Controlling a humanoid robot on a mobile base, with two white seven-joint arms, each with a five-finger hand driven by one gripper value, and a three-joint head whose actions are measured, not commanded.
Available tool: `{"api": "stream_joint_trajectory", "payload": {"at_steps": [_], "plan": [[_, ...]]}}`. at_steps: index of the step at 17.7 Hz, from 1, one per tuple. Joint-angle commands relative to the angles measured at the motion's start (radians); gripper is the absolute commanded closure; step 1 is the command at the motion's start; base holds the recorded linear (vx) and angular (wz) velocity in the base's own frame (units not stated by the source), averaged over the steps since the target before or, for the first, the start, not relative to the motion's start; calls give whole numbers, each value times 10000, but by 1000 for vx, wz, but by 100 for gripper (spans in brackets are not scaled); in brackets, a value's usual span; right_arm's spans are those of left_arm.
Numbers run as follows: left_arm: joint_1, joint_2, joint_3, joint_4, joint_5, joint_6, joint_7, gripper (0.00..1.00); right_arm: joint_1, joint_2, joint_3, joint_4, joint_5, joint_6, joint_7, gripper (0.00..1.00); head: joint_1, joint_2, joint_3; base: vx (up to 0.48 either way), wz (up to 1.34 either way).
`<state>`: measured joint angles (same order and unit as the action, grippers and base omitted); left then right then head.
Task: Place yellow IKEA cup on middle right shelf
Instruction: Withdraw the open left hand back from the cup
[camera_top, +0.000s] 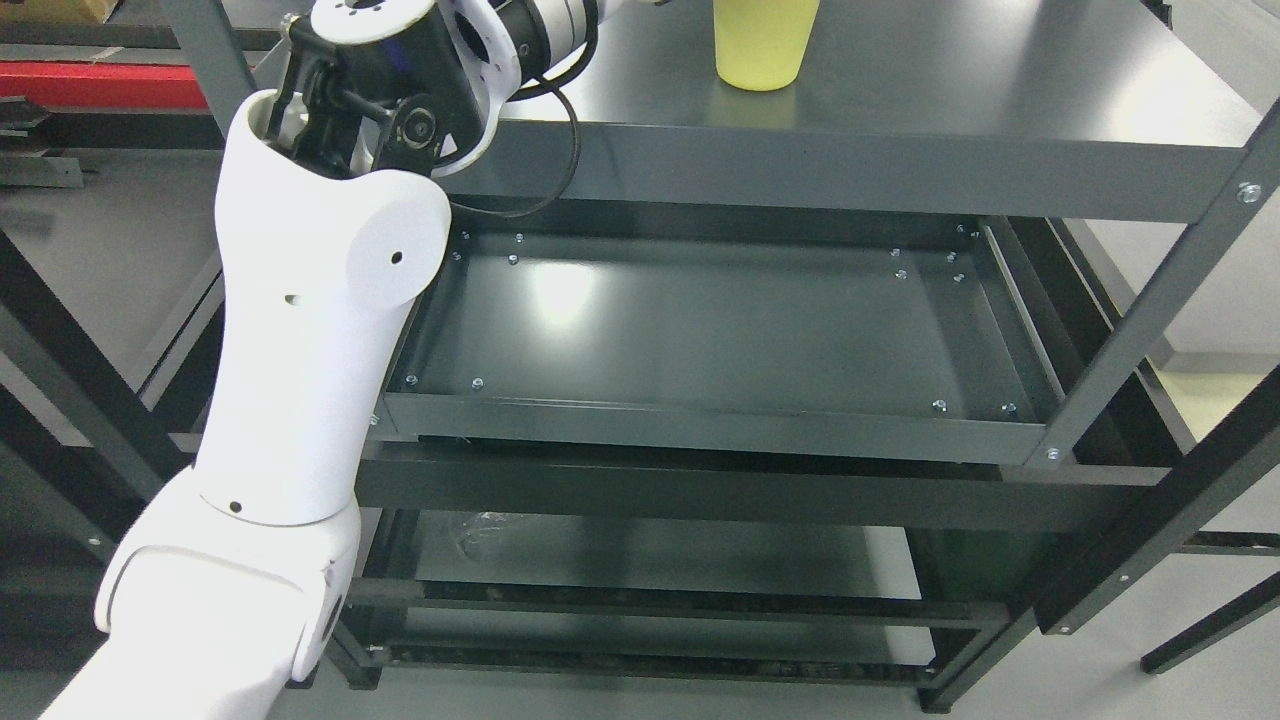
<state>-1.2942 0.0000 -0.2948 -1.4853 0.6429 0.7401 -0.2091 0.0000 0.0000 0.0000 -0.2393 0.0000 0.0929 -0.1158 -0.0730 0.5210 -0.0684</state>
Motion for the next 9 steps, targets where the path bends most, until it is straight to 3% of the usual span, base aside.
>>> {"api": "stream_joint_trajectory", "payload": {"at_steps": [1,6,9], "plan": [[102,175,586,-886,335,1001,-1969,1,138,-175,168,0,-245,7,-8,1,0,0,0,0,0],[500,175,434,-1223,1622,2997,-3381,1,138,-175,168,0,-245,7,-8,1,0,0,0,0,0],[1173,291,-408,-1193,1655,3071,-3921,1,138,-175,168,0,-245,7,-8,1,0,0,0,0,0]]}}
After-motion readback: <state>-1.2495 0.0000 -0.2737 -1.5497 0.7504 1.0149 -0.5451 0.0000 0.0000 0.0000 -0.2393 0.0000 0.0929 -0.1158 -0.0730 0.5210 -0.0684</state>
